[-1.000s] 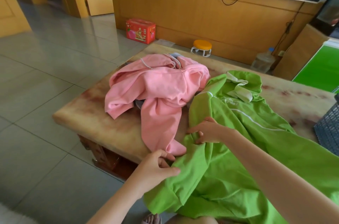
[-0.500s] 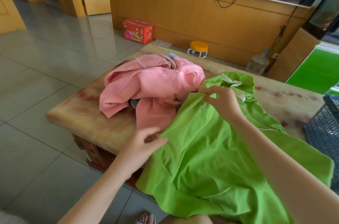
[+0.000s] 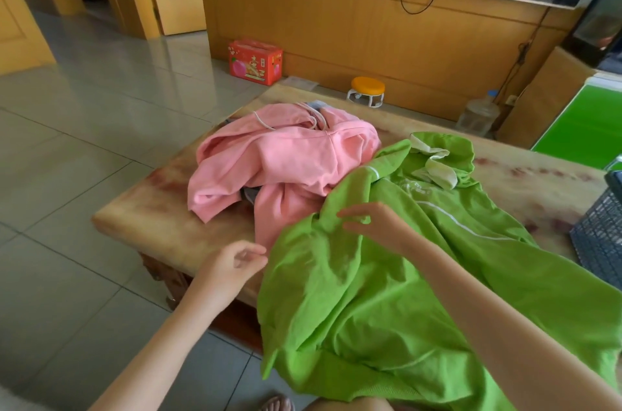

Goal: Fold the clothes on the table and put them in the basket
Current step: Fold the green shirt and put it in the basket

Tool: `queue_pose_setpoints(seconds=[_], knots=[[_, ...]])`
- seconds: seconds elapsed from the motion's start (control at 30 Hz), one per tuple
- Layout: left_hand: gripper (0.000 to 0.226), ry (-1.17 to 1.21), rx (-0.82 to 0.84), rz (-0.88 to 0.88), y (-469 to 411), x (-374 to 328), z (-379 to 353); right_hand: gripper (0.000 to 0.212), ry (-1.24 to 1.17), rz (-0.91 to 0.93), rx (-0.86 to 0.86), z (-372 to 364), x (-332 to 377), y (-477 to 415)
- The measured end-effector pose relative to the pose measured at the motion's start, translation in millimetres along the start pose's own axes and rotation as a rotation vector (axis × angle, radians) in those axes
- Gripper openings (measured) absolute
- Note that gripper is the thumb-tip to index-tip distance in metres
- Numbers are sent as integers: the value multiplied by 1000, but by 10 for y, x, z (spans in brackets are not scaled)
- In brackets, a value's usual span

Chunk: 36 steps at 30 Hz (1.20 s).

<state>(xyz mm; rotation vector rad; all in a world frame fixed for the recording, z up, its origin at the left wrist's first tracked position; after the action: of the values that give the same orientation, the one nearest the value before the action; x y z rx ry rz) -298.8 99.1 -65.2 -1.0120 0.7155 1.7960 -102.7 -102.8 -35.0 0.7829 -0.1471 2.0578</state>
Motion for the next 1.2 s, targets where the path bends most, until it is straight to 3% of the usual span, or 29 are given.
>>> queue_pose_setpoints(seconds=[0.13,0.3,0.4,0.6,0.77,0.87,1.0,1.2], knots=[[11,-34,0,-111,-278,-335,-137,28,-76,-7,-171,230,-84,-104],[24,-76,37,-161,-864,-661,-523,31,-27,-13,-232,442,-230,-395],[34,-203,31,-234,-1151,-797,-796,36,-37,-30,-282,596,-348,-651],[51,-681,-12,-342,-1468,-844,-1251,46,28,4,-253,693,-567,-1158],[57,-813,-107,-373,-1561,-826,-1409,35,205,2,-227,585,-770,-1315],[42,-703,6,-331,-1651,-819,-1461,22,302,-23,-244,624,-891,-1206],[28,-307,176,-319,-1569,-925,-1532,10,124,-7,-408,814,-1074,-890],[24,-206,333,-590,-1350,-1243,-1742,25,35,-72,-432,1007,-1596,-208]])
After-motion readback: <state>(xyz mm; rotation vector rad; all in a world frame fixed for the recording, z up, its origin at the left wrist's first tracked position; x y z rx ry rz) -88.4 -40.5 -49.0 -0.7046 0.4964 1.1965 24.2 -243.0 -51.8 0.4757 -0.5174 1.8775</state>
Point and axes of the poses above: each hand's wrist, its own y-axis away from the middle knuckle, its own z-axis out of the back of the hand, x = y × z, the point moved 2 cm from there along -y, towards the middle knuckle, and after that the axes turned 7 degrees about -z, right-handed, at the moved point
